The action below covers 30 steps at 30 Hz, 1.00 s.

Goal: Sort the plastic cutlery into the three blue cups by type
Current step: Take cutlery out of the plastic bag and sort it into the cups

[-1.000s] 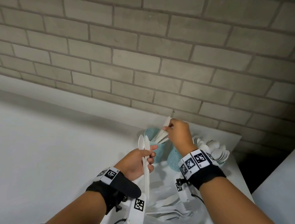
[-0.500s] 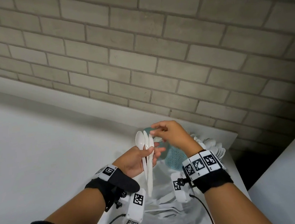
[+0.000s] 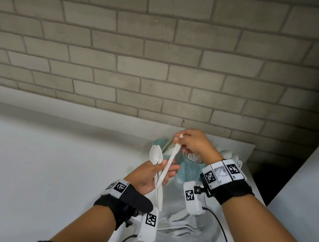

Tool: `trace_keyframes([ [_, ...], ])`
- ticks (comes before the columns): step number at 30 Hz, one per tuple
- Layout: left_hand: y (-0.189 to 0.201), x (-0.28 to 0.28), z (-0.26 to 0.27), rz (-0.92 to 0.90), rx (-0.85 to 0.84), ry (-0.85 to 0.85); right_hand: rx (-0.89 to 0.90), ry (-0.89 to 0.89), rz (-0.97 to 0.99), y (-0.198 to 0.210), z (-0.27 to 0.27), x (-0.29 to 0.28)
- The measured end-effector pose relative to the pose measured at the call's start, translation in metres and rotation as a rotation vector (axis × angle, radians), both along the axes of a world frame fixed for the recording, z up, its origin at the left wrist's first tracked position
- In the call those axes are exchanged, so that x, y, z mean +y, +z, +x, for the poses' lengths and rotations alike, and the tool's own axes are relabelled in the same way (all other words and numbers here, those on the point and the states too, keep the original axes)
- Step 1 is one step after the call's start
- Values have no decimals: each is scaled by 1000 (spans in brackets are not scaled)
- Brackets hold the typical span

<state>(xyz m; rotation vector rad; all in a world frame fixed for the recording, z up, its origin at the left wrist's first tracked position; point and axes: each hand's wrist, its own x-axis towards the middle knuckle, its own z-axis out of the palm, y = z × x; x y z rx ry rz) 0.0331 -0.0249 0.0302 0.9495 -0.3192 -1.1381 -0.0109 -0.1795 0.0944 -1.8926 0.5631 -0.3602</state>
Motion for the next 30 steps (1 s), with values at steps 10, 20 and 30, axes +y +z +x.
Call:
trace_keyframes([
  [10,5,-10,-1,19,-27,22,214,264,-13,-2,2,10],
  [20,-6,-6,11,139,17,106,-235,-366,-78,22,14,-24],
  [30,-7,-7,14,151,90,53,-29,-335,-652,-31,26,-6],
])
